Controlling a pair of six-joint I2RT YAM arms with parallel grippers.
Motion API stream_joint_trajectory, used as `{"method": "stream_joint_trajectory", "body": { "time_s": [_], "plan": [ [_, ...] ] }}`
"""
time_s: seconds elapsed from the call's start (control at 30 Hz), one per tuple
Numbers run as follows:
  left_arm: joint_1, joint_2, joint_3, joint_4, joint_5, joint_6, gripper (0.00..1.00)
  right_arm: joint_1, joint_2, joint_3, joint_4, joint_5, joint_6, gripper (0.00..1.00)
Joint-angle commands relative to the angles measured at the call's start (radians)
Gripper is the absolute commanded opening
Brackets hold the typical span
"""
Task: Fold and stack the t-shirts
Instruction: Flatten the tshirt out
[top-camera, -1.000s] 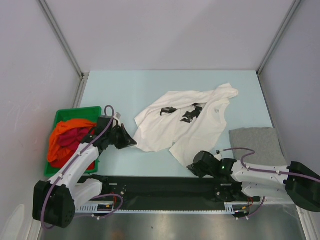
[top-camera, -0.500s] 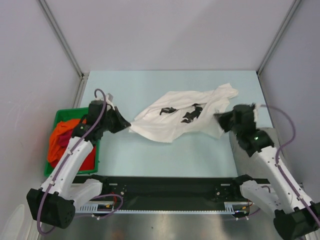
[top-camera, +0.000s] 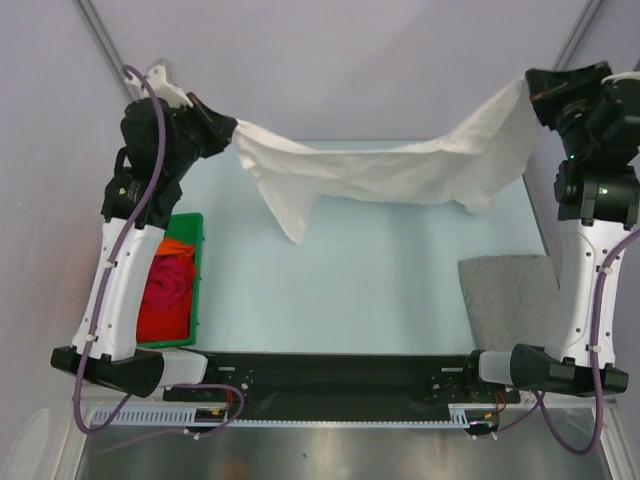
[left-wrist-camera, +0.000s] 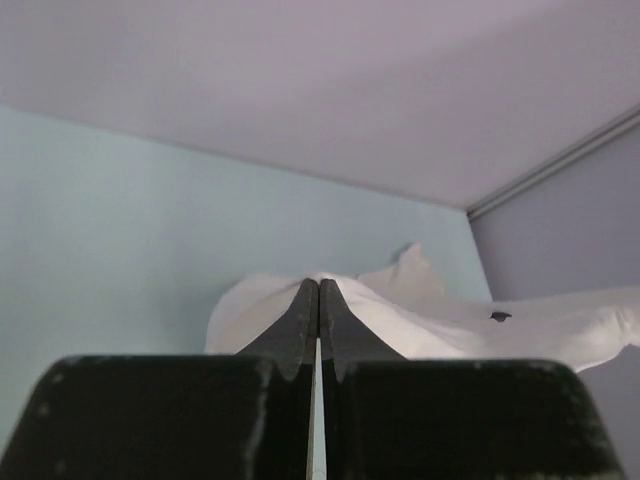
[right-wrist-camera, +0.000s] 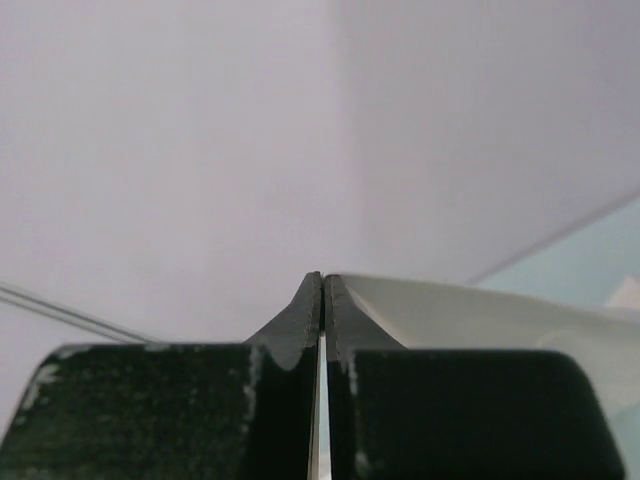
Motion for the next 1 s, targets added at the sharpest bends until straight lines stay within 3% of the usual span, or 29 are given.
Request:
{"method": "stream_joint_trajectory", "body": {
  "time_s": [0.0,0.27,0.57,0.73,0.8,0.87,0.97],
  "plan": [
    [0.006,-0.015,0.134,0.121,-0.088,0.033,0.00,-0.021,-0.009,0.187,0.099,-0.051,-0.042,0.00],
    [0.006,-0.092,0.330,0.234,-0.037,0.073,0.00,-0.043,-0.047,0.403,0.255,-0.042,-0.102,0.00],
    [0.006,-0.343,0.321,0.246,-0.135,0.138,0.00,-0.017,-0.194,0.434,0.447,0.081,-0.228,0.00],
    [0.006,-0.376,0.246,0.252,-0.160,0.152,0.00,0.046,-0.162,0.451,0.463,0.067,-0.278,0.00],
    [0.006,-0.345,0.220,0.226,-0.242,0.145,0.00,0.055,-0.115,0.420,0.423,0.053,-0.288,0.00],
    [0.007,-0.212,0.342,0.087,-0.287,0.133,0.00,0.054,-0.057,0.475,0.353,0.036,-0.286,0.00],
    [0.007,-0.091,0.606,0.002,-0.209,0.095,0.00,0.049,0.037,0.521,0.352,-0.017,-0.272,0.00]
  ]
}}
